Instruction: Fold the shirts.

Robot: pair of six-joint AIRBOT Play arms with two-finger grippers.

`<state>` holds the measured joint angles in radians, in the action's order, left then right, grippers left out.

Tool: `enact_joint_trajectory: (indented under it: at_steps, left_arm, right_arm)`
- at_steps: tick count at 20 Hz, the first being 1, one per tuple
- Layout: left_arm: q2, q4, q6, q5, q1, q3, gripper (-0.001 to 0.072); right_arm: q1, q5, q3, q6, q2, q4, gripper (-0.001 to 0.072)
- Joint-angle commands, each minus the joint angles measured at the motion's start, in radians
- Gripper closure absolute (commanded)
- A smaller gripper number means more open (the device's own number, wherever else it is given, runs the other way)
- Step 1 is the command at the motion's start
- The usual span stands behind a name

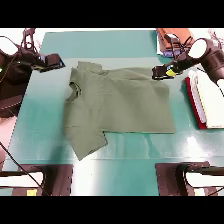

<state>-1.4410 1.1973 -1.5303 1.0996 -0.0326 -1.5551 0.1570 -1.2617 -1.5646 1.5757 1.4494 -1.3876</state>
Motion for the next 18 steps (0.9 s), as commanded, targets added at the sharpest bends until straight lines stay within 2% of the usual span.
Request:
enact_joint_trajectory:
  at_steps: [1,4,9,13,18]
  left_arm:
    - [0.023,0.008,0.04,0.189,-0.073,0.057,0.0105]
    - [0.177,0.035,0.042,0.137,-0.093,0.335,0.0105]
    - [0.402,-0.003,0.027,0.06,-0.092,0.82,0.0106]
    - [0.436,-0.09,0.029,-0.019,-0.076,0.969,0.0106]
    - [0.436,-0.127,-0.003,-0.124,0.055,1.006,0.0106]
  right_arm:
    - [-0.029,-0.054,-0.002,-0.069,-0.005,0.09,0.0348]
    - [-0.048,-0.047,0.148,-0.112,-0.12,0.203,0.0348]
    - [-0.04,0.059,0.35,-0.115,-0.286,0.219,0.0349]
    - [-0.041,0.088,0.409,-0.114,-0.349,0.218,0.0349]
    - [-0.041,0.081,0.409,-0.11,-0.353,0.219,0.0349]
